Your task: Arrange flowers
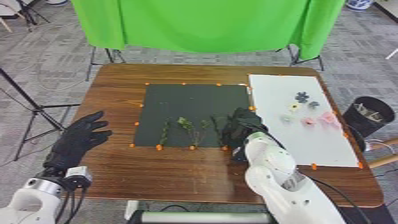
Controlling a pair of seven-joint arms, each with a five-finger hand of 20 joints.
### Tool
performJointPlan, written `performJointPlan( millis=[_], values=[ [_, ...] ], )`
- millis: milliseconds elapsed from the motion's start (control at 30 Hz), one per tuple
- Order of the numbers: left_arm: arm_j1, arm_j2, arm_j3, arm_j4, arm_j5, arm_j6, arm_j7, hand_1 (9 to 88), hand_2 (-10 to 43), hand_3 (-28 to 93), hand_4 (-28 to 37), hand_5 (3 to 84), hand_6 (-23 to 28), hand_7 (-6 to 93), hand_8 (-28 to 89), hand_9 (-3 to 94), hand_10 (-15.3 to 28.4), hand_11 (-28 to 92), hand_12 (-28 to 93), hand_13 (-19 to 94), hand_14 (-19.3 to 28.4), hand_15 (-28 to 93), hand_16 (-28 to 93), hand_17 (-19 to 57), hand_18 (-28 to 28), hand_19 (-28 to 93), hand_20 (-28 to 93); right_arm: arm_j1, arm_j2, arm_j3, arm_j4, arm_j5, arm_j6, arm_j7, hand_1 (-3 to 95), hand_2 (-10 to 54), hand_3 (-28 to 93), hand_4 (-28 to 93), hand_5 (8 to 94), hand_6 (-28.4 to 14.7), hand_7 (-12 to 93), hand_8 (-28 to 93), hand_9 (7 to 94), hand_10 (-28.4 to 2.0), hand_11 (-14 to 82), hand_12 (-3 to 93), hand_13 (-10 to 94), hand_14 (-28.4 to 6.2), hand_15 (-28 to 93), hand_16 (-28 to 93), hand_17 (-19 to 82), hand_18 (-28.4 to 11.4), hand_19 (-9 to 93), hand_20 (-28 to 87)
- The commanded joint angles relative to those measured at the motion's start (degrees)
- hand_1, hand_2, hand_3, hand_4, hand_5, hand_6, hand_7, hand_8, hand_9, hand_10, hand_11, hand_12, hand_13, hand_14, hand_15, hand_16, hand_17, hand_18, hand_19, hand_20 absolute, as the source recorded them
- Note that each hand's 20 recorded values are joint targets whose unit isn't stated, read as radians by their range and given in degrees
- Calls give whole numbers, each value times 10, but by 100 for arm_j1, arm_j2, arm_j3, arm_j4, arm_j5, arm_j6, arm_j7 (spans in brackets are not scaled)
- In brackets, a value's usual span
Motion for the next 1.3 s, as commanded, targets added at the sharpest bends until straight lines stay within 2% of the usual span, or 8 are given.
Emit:
performJointPlan(
  millis=[33,233,333,367,533,667,833,1300],
  values=[
    [96,-5,-18,3,-8,-7,2,285,-89,690,-242,291,35,252,-130,268,120,313,151,264,152,478,-34,-61,227,511,92,-59,280,-19,-2,-163,-135,17,311,-66,825,-229,711,-17,480,122,831,-103,574,366,823,-54,807,295,498,-214,932,572],
    [98,-4,-26,3,38,-22,-19,286,-90,693,-242,290,35,252,-130,268,121,313,151,263,152,478,-34,-61,227,511,92,-78,391,76,-268,-26,-61,-43,285,-66,823,-238,688,-23,471,73,800,-115,582,367,818,-50,812,283,495,-214,932,569],
    [143,-3,-36,-13,15,6,10,286,-91,693,-242,290,35,252,-130,268,121,313,152,264,151,478,-34,-61,227,511,93,-121,380,245,-428,311,-97,-94,251,-53,813,-229,689,-25,493,-120,793,-119,583,363,819,-47,814,279,497,-212,932,574],
    [141,7,-23,-15,-2,20,29,286,-91,693,-242,290,35,252,-130,268,120,313,152,264,151,478,-34,-61,227,511,93,-138,379,359,-488,662,-59,-90,242,-50,803,-230,687,-26,494,-137,791,-119,583,363,818,-47,814,281,498,-212,932,573],
    [205,24,-32,-51,-52,97,107,286,-90,692,-242,289,34,251,-130,268,121,314,152,264,152,478,-34,-61,227,511,93,-121,775,499,-363,742,523,-344,234,-48,791,-238,636,-38,476,-152,744,-130,574,355,790,-59,806,283,464,-216,932,559],
    [262,16,-51,-76,-80,154,131,286,-90,692,-242,290,34,251,-130,268,121,314,151,264,152,479,-34,-61,227,512,93,-175,1209,676,-304,869,961,-497,258,-58,811,-246,529,-51,436,-168,611,-136,524,297,728,-76,812,260,399,-218,932,500],
    [280,35,-66,-83,-96,191,174,285,-87,691,-242,290,35,251,-130,268,121,314,151,263,153,477,-35,-61,228,512,92,-301,1734,901,-285,502,1066,-747,268,-88,840,-255,425,-61,438,-181,483,-151,448,235,670,-83,817,230,359,-213,932,442],
    [312,56,-95,-92,-108,218,208,283,-87,693,-242,291,35,252,-130,268,121,314,152,264,153,478,-34,-62,227,512,92,-506,2490,1070,-137,-157,477,-613,232,-95,840,-277,351,-67,374,-167,404,-155,324,213,530,-120,741,167,289,-222,904,373]
  ],
)
